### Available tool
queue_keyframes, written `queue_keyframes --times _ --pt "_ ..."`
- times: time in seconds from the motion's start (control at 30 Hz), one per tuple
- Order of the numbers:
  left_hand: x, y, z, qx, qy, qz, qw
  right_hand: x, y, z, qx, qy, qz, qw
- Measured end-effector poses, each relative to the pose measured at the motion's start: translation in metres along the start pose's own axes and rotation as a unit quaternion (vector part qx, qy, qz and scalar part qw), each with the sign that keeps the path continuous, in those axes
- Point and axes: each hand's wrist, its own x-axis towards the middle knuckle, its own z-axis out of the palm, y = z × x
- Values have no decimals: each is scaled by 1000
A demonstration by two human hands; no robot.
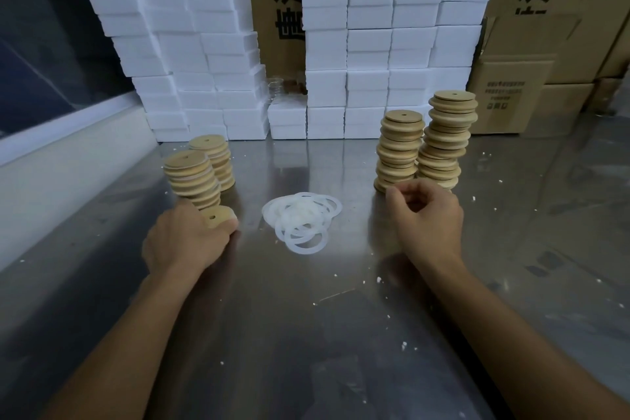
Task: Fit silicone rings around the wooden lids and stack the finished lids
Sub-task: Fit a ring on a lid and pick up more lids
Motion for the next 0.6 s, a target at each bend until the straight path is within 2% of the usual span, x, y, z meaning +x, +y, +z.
queue_keyframes --times 0.13,0.3,0.37,0.47,0.6 --pt "-1 -4 8 -43 54 36 997 5 10 -2 -12 28 38 999" --pt "-1 -4 10 -57 89 35 994 22 25 -6 2 118 127 985" --pt "-5 0 10 -72 117 49 989 27 26 -7 -9 155 132 979" --pt "-15 11 13 -107 117 130 979 32 25 -5 -9 175 129 976" --pt "-27 27 21 -116 63 280 951 41 24 -2 -9 190 82 978"
